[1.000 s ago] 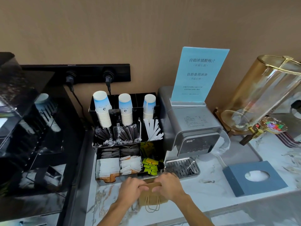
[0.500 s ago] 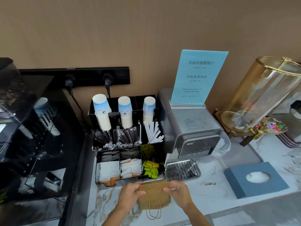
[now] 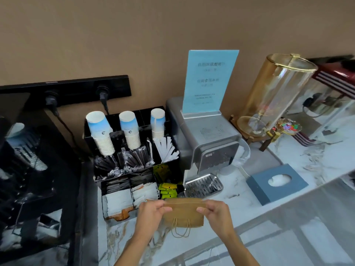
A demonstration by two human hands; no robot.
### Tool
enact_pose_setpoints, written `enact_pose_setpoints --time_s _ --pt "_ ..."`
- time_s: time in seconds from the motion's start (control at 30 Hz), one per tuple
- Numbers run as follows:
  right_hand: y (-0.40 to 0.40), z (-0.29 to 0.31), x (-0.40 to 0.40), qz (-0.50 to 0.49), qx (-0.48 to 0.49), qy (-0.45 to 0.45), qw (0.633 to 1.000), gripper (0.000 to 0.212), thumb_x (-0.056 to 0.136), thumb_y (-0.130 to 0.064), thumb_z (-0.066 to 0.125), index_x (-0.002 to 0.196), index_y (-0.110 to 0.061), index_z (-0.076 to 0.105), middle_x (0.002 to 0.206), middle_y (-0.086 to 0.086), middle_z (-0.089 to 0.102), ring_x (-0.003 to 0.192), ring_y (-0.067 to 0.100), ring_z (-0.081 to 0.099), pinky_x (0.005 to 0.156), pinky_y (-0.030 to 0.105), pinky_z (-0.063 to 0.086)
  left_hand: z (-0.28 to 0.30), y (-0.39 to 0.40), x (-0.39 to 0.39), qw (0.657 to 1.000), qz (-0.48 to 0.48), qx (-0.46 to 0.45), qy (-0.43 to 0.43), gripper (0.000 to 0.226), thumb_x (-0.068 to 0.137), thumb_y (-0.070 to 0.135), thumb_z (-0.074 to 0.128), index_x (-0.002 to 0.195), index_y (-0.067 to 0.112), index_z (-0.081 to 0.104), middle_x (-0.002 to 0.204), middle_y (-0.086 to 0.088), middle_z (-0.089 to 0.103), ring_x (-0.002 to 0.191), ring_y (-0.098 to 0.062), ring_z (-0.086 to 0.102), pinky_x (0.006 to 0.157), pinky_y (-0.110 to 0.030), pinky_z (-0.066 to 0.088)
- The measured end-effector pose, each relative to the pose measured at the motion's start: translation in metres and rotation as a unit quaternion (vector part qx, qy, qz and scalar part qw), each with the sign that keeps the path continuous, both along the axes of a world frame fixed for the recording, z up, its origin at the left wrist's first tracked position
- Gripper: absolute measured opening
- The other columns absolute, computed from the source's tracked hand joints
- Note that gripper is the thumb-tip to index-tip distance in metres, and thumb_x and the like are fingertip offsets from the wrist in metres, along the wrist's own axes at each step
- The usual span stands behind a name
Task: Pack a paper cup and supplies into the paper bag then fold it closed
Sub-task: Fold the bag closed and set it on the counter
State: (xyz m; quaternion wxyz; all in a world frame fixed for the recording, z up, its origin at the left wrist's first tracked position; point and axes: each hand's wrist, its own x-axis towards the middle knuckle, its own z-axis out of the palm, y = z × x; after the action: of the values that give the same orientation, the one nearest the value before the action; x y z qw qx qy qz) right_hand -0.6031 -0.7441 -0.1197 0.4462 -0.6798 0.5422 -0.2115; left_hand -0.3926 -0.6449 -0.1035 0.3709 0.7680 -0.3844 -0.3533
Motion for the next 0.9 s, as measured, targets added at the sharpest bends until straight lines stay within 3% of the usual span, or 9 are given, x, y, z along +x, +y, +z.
enact_pose_setpoints --time_s 0.07,0.13,0.23,0.33,0.47,0.6,0.7,0.8,0.9 --pt "0.006 0.013 -0.014 -0.030 -0.008 -0.009 0.999 0.032 0.078 -0.014 0.079 0.065 0.008 0.060 0.065 0.022 0.062 0.056 0.016 0.051 0.058 0.029 0.047 0.019 -0.007 -0.007 0.999 -0.030 -0.017 0.006 0.042 0.079 0.017 0.081 0.053 0.047 0.068 0.054 0.022 0.065 0.058 -0.008 0.054 0.059 -0.010 0.046" --pt "0.012 0.025 -0.030 -0.062 -0.013 -0.019 0.998 0.034 0.079 -0.012 0.078 0.061 0.007 0.057 0.055 0.010 0.056 0.053 0.010 0.046 0.054 0.026 0.042 0.033 -0.016 -0.018 0.997 -0.058 -0.039 0.011 0.050 0.079 0.016 0.081 0.051 0.053 0.064 0.057 0.018 0.067 0.059 -0.007 0.054 0.055 -0.008 0.043" --pt "0.022 0.041 -0.062 -0.109 -0.022 -0.042 0.993 0.039 0.080 -0.012 0.077 0.057 0.007 0.052 0.054 -0.001 0.049 0.051 0.008 0.043 0.052 0.024 0.039 0.045 -0.031 -0.047 0.994 -0.090 -0.052 0.023 0.025 0.078 0.016 0.082 0.064 0.035 0.076 0.065 -0.008 0.073 0.047 -0.009 0.053 0.054 -0.025 0.046" --pt "0.025 0.050 -0.102 -0.153 -0.040 -0.045 0.986 0.042 0.081 -0.015 0.077 0.052 -0.004 0.049 0.051 0.001 0.044 0.052 0.010 0.041 0.053 0.031 0.040 0.051 -0.047 -0.080 0.990 -0.120 -0.070 0.031 0.010 0.075 0.017 0.085 0.067 0.020 0.079 0.063 -0.004 0.069 0.059 -0.015 0.054 0.063 -0.028 0.048" --pt "0.025 0.073 -0.153 -0.186 -0.074 -0.045 0.979 0.039 0.080 -0.032 0.076 0.068 0.003 0.063 0.064 0.021 0.061 0.058 0.032 0.055 0.063 0.048 0.054 0.060 -0.074 -0.125 0.978 -0.183 -0.085 0.048 0.039 0.063 0.044 0.079 0.059 0.007 0.067 0.056 -0.005 0.058 0.058 -0.011 0.048 0.058 -0.030 0.044" --pt "0.018 0.100 -0.208 -0.236 -0.092 -0.056 0.966 0.038 0.082 -0.014 0.077 0.049 -0.012 0.057 0.045 -0.008 0.051 0.046 0.009 0.045 0.053 0.025 0.043 0.089 -0.104 -0.187 0.963 -0.244 -0.103 0.046 0.035 0.075 0.008 0.082 0.047 0.017 0.064 0.042 0.009 0.051 0.044 -0.002 0.042 0.053 -0.015 0.037" --pt "0.010 0.112 -0.255 -0.257 -0.091 -0.076 0.959 0.023 0.083 -0.010 0.076 0.061 -0.016 0.071 0.059 -0.009 0.070 0.057 0.009 0.064 0.063 0.028 0.053 0.093 -0.130 -0.235 0.952 -0.276 -0.122 0.042 0.024 0.074 0.014 0.084 0.055 0.007 0.071 0.047 0.002 0.055 0.050 -0.007 0.043 0.055 -0.024 0.041" --pt "-0.001 0.119 -0.303 -0.273 -0.101 -0.082 0.953 0.009 0.083 -0.010 0.076 0.074 -0.010 0.076 0.072 0.000 0.078 0.072 0.021 0.074 0.071 0.038 0.060 0.095 -0.152 -0.282 0.946 -0.291 -0.138 0.040 0.042 0.064 0.037 0.082 0.057 0.000 0.064 0.052 -0.001 0.042 0.054 -0.011 0.035 0.055 -0.031 0.036" --pt "-0.014 0.121 -0.339 -0.282 -0.102 -0.093 0.949 0.009 0.082 -0.013 0.077 0.080 -0.004 0.076 0.079 0.005 0.079 0.081 0.028 0.075 0.078 0.047 0.060 0.106 -0.166 -0.321 0.938 -0.309 -0.151 0.031 0.048 0.073 0.012 0.084 0.039 0.018 0.051 0.042 0.011 0.033 0.045 -0.005 0.029 0.051 -0.021 0.029"
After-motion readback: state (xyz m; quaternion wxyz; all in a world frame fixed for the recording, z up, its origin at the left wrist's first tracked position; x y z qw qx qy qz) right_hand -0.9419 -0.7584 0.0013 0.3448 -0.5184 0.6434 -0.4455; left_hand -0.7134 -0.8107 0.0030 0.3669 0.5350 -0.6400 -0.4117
